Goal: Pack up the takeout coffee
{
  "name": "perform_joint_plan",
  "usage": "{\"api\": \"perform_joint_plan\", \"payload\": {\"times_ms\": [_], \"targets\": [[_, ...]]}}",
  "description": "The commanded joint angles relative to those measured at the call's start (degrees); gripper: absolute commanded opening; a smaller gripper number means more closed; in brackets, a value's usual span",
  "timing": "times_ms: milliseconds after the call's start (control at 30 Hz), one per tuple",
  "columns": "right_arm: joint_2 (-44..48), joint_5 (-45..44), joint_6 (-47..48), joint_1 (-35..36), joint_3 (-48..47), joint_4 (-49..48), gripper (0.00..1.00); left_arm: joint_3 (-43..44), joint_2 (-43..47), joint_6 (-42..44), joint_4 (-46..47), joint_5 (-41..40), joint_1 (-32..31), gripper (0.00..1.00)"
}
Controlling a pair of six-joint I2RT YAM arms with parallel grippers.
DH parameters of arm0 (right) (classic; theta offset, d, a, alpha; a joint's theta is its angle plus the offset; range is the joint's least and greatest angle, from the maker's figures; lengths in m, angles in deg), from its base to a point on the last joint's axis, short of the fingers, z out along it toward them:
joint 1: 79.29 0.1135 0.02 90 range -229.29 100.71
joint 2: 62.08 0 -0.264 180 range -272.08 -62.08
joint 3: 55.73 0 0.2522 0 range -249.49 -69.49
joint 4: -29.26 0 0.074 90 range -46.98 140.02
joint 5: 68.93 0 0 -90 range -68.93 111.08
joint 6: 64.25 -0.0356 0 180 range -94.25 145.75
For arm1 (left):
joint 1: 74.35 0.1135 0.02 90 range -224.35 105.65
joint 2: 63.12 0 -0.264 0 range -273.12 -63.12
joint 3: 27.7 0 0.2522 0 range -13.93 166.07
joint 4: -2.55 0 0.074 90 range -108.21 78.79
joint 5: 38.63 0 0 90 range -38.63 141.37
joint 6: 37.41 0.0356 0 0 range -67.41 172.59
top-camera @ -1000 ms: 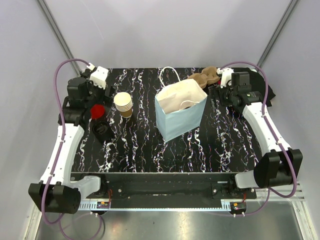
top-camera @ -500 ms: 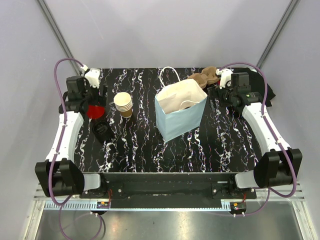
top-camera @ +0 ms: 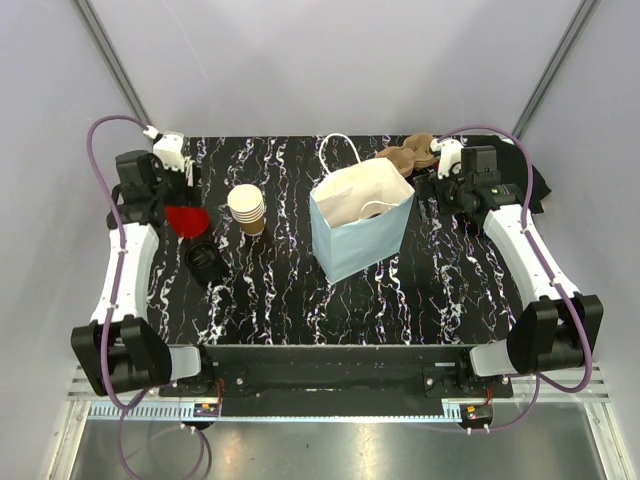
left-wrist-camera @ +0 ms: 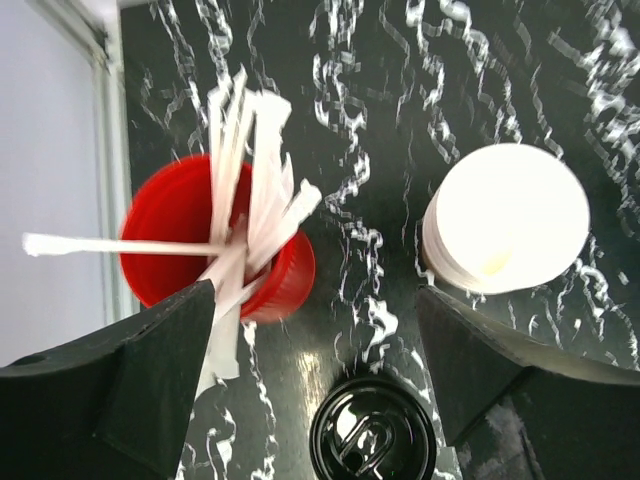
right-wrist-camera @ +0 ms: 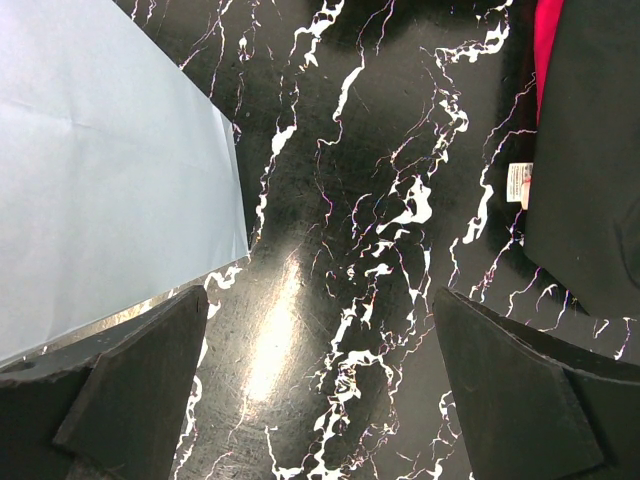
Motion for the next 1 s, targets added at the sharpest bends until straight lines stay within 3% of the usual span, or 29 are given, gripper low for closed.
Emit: {"api": "perform_joint_plan", "payload": {"times_ms": [0,533,800,967], "targets": [[-0.09,1.14,-0.62,-0.26,0.05,-1.69,0.99,2.15,5.44,-1.16,5.87,4.35,0.85,0.86],[0.35,1.93,-0.53,-0.26,0.22,-1.52,0.99,7.68,0.7,-2.05,-0.63,7.95,8.67,0.84],[0.26,2.2,-0.62,-0.26,0.31,-1.52,0.99,10.05,-3.96,-0.29,-4.23,10.42,9.91,0.7],[0.09,2.2,-0.62,-0.26,0.31,-1.52,0.99,11.2,-6.51,0.41,-6.08,10.59,10.34,0.67]]}}
